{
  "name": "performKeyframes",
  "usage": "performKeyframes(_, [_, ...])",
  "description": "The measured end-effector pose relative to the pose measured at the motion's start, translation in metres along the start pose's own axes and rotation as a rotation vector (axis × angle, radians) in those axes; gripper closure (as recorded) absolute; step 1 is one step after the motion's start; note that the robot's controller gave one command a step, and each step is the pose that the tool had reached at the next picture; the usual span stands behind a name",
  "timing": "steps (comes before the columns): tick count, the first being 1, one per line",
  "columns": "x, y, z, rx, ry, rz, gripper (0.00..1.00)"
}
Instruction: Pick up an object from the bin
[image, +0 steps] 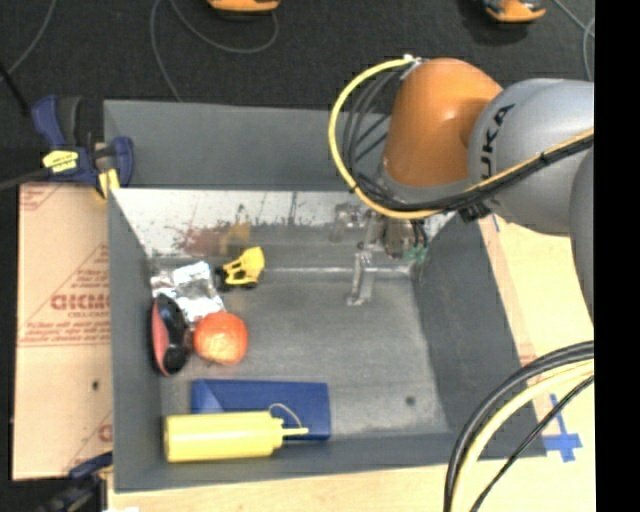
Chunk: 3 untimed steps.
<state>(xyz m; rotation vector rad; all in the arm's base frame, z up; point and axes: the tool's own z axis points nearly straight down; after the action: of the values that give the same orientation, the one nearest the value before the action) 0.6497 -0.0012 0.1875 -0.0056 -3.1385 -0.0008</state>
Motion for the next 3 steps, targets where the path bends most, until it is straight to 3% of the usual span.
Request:
performKeyframes(1, [-0.001,0.000,-0.005,0.000,-0.008,0.000,0.00])
performKeyframes(2, [0.004,0.052,0.044,0.002,-0.012,-0.023,0.00])
performKeyframes(3, [0.007,0.109,0.097,-0.002,-0.004,-0.028,0.00])
